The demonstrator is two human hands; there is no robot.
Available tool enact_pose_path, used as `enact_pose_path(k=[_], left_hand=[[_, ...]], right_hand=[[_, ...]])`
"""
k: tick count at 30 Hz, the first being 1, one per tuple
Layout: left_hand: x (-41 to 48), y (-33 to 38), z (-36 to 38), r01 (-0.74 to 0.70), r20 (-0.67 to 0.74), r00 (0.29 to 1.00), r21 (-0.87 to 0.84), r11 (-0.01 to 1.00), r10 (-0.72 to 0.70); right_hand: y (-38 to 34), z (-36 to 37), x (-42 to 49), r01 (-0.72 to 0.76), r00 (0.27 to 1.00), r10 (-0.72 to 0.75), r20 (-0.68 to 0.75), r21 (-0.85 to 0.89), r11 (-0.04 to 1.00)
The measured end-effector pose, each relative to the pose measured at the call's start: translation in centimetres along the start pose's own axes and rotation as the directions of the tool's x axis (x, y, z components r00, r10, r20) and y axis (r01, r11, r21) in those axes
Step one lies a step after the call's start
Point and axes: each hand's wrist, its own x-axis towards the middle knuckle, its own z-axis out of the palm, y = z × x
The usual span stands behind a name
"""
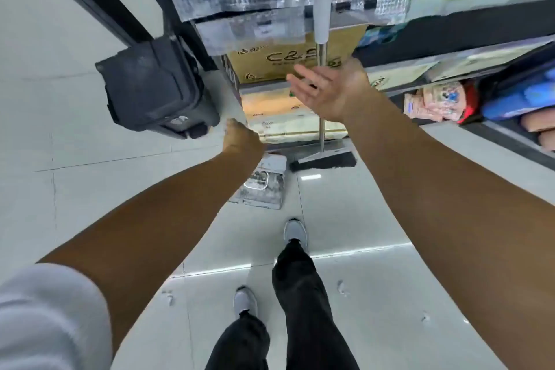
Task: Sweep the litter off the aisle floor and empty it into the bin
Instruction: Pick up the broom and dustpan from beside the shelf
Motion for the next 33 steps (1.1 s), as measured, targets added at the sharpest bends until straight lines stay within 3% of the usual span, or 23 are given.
enact_pose_path(k=[4, 7, 11, 18, 22, 28, 31, 33], left_hand=[[1.5, 0.2, 0.7, 0.02, 0.169, 0.985, 0.015, 1.0, -0.022], [1.3, -0.3, 0.8, 0.045, 0.25, 0.968, -0.045, 0.998, -0.032], [0.3, -0.7, 0.9, 0.043, 0.266, 0.964, -0.137, 0.99, -0.005], [-4.5, -1.9, 3.5, 0.005, 0.212, 0.976, -0.259, 0.966, 0.052], [-8.9, -3.2, 7.2, 0.001, 0.155, 0.987, -0.312, 0.95, 0.05], [-18.0, -5.1, 14.9, -0.07, 0.089, 0.99, -0.333, 0.94, 0.105], [-22.7, -5.7, 19.0, -0.058, 0.159, 0.979, -0.396, 0.917, 0.13], [-25.4, -6.3, 22.0, 0.011, 0.21, 0.972, -0.498, 0.867, 0.108]], right_hand=[[-1.2, 1.2, 2.4, 0.014, 1.0, -0.01, -0.018, 0.268, 0.963], [-1.2, 2.8, 2.6, 0.014, 1.0, -0.015, -0.002, 0.485, 0.874], [-1.6, 3.6, 1.9, 0.09, 0.996, -0.066, -0.063, 0.549, 0.831], [1.4, 1.8, -1.9, 0.185, 0.966, -0.024, -0.258, 0.623, 0.76], [7.3, 0.9, -6.5, 0.229, 0.926, -0.001, -0.377, 0.561, 0.795], [20.9, -2.2, -15.9, 0.321, 0.906, -0.06, -0.418, 0.59, 0.741], [26.7, -4.1, -19.3, 0.258, 0.906, -0.093, -0.413, 0.363, 0.896], [30.3, -4.6, -21.6, 0.137, 0.914, -0.012, -0.405, 0.282, 0.95]])
